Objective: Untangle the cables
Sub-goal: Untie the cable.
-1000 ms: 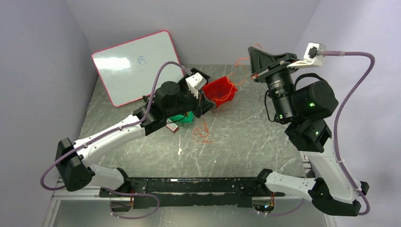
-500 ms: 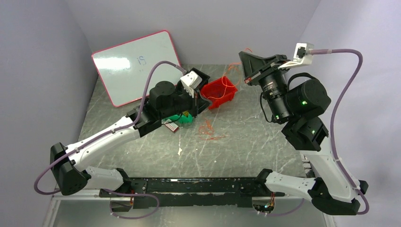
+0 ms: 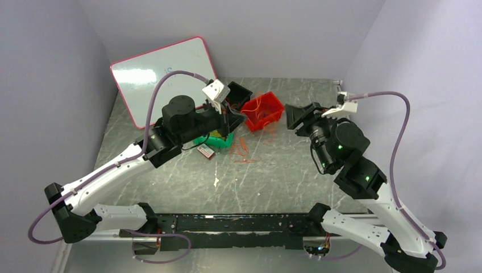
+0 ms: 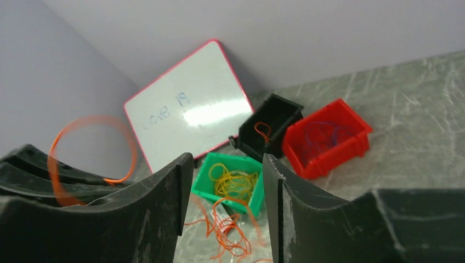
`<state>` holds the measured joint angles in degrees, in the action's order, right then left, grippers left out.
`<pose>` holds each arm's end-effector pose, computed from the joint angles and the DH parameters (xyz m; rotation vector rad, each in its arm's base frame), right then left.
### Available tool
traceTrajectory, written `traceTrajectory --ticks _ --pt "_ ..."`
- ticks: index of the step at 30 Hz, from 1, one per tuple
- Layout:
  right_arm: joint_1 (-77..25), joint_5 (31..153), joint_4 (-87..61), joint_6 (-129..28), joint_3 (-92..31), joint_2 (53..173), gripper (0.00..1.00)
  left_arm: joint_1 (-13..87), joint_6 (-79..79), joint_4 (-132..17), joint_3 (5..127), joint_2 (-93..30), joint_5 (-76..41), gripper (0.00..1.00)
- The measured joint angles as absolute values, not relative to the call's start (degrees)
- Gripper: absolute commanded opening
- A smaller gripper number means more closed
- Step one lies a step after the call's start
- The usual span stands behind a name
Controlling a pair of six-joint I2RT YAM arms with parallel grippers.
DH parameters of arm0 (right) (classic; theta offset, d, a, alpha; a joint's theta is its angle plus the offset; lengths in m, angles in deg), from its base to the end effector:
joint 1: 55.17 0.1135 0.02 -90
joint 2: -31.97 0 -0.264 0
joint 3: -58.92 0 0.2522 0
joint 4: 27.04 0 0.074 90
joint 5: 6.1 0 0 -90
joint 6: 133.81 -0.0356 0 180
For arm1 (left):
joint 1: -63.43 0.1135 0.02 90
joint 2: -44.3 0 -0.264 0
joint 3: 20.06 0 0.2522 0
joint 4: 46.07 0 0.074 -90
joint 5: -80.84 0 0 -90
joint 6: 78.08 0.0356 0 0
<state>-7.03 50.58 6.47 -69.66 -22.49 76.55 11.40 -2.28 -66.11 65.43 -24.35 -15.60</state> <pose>0.1063 0.0893 0.4560 0.1743 1.5419 0.5896 0.1657 -0.2188 0.4263 0.6424 1.5932 -0.9671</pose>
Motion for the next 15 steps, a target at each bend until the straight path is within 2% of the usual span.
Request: traceTrajectory --ticks 8,15 --pt "-7.03 50.56 9.35 -70.49 -10.82 66.43 0.62 11.4 -2.84 -69.3 67.88 -24.13 -14.86 0.07" --pt "-7.05 61.82 2.45 -61.73 1.98 51.17 0.61 11.37 -5.01 -72.28 74.37 -25.11 -11.54 0.07"
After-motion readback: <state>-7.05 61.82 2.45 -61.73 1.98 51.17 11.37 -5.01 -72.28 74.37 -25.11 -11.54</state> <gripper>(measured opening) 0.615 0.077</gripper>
